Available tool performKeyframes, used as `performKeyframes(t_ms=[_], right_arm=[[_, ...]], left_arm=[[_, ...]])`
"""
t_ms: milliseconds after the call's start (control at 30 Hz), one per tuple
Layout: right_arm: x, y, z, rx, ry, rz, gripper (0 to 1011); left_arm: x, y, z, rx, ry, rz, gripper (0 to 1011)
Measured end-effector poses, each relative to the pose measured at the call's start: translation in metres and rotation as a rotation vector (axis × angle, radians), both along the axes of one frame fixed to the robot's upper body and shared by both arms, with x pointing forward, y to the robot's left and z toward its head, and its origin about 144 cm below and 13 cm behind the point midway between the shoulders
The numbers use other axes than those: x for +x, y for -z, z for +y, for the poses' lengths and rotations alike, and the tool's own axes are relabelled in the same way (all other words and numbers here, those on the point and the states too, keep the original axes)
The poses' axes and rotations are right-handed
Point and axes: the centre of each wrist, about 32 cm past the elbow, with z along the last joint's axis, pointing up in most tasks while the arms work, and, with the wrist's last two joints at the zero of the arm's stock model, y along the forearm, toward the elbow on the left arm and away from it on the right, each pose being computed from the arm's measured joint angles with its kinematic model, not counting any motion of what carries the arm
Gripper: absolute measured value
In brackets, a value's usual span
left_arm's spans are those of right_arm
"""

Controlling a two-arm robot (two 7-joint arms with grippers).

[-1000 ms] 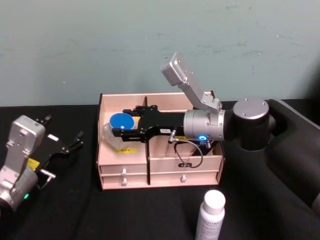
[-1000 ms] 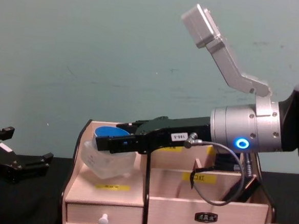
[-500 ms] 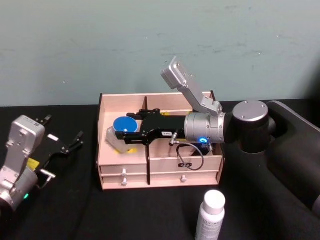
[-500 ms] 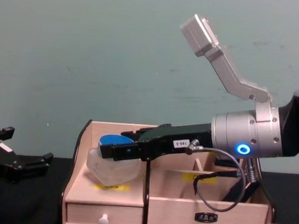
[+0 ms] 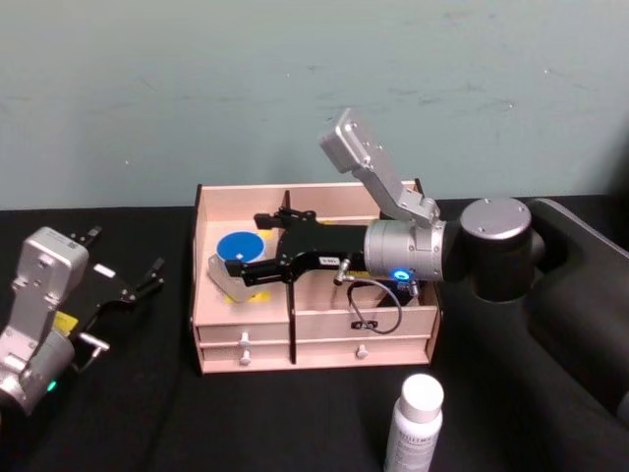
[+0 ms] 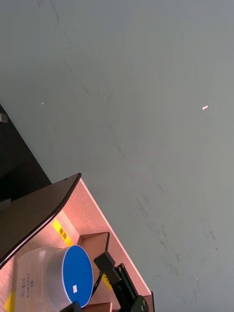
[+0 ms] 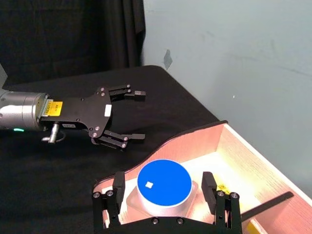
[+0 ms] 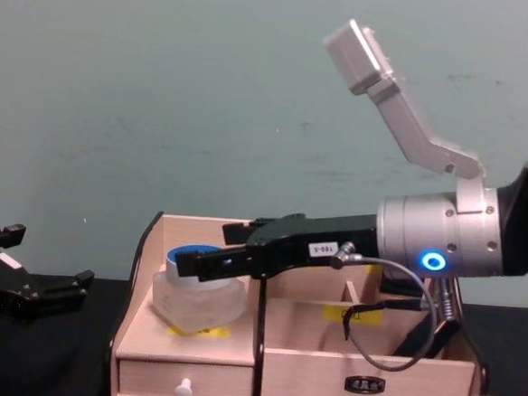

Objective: Pick up the facial cleanser and watermelon frost from the table and place them into the tiered storage box.

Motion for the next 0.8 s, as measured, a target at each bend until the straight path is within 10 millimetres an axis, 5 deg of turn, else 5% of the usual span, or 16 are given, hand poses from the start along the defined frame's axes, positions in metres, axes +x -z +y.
performKeyframes(t_ms=[333, 567, 800], right_arm=[[-0.023, -0.022, -0.021, 0.045, 0.046, -0.069, 1003], [-0.075, -0.055, -0.051, 0.09, 0.106, -0.125, 1003], [-0.125, -0.066, -0.075, 0.112, 0.157, -0.122, 1003]], left_arm=[[0.0, 0.0, 0.0, 0.0, 0.0, 0.0, 1001], [0.0, 0.0, 0.0, 0.0, 0.0, 0.0, 1001], [0.0, 0.0, 0.0, 0.0, 0.0, 0.0, 1001]])
